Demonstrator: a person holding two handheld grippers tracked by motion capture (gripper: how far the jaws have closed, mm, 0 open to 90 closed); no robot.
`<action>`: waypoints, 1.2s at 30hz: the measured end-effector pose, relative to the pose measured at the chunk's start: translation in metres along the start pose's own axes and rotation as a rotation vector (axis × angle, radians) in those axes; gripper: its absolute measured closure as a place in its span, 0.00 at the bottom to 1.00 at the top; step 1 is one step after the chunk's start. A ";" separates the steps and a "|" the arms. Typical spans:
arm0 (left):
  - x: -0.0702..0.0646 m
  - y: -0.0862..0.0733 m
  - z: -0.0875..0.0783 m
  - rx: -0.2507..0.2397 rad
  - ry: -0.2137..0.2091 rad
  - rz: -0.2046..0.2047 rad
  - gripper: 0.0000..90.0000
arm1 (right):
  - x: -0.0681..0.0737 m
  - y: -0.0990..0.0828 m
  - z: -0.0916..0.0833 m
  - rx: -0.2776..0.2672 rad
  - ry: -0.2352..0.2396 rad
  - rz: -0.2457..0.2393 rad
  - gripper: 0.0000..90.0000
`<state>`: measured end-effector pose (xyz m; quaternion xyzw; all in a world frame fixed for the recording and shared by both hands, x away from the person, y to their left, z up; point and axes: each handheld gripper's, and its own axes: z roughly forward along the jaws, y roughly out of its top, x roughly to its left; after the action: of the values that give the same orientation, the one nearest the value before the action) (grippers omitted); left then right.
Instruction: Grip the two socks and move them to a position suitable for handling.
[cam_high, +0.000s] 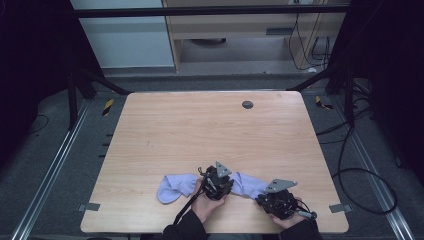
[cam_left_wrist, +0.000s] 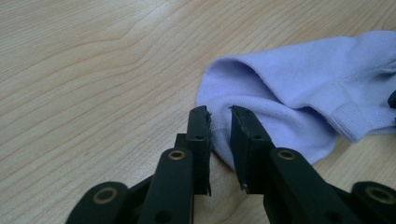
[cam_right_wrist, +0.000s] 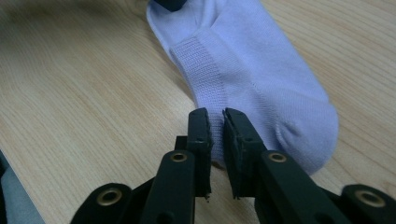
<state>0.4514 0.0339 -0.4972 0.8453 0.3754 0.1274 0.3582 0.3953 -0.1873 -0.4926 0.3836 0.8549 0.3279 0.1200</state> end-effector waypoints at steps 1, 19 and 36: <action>0.000 0.000 0.000 0.001 -0.003 0.000 0.89 | 0.000 0.000 0.000 -0.001 -0.001 0.002 0.92; 0.003 -0.003 -0.004 -0.005 -0.062 0.010 0.98 | -0.010 0.018 -0.020 -0.210 -0.033 0.114 0.93; 0.004 -0.002 -0.003 -0.002 -0.058 0.025 0.98 | -0.056 0.040 0.001 -0.230 -0.228 0.244 0.92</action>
<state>0.4521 0.0389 -0.4968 0.8529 0.3543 0.1075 0.3680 0.4572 -0.2081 -0.4699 0.5027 0.7400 0.3898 0.2184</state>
